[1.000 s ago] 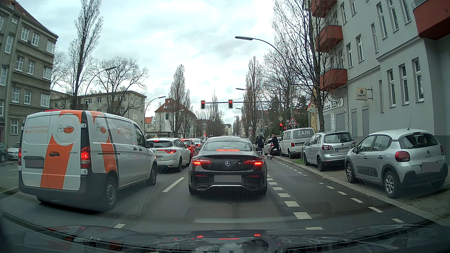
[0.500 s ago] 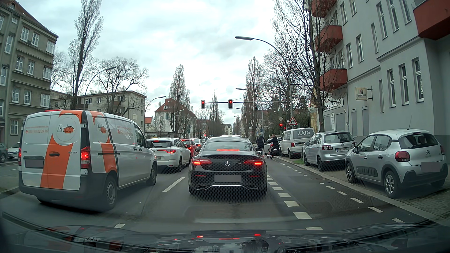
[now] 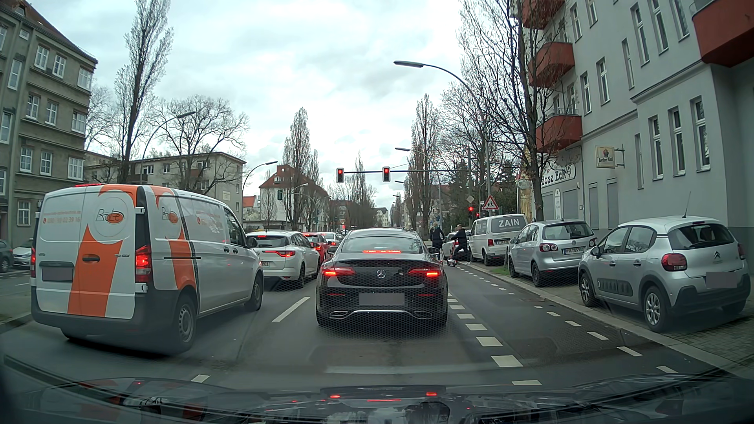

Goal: Follow the waypoints while adhering to traffic rules and regulations

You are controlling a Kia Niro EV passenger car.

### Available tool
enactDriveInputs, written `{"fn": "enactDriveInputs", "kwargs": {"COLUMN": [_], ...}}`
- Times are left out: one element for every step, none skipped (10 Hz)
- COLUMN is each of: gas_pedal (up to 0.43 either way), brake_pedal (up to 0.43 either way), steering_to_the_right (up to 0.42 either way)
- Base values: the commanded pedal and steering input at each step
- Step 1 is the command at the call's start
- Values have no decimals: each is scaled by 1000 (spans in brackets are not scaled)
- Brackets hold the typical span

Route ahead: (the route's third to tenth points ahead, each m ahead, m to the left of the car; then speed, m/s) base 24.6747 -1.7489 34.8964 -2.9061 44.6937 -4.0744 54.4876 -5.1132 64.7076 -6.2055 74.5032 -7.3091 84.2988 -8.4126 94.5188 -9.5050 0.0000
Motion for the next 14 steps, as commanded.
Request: {"fn": "enactDriveInputs", "kwargs": {"gas_pedal": [0, 0, 0, 0, 0, 0, 0, 0, 0, 0, 0, 0, 0, 0], "brake_pedal": [433, 433, 433, 433, 433, 433, 433, 433, 433, 433, 427, 427, 433, 427], "steering_to_the_right": [-3, -3, -3, -3, -3, -3, -3, -3, -3, -3, -3, -3, -3, -3]}}
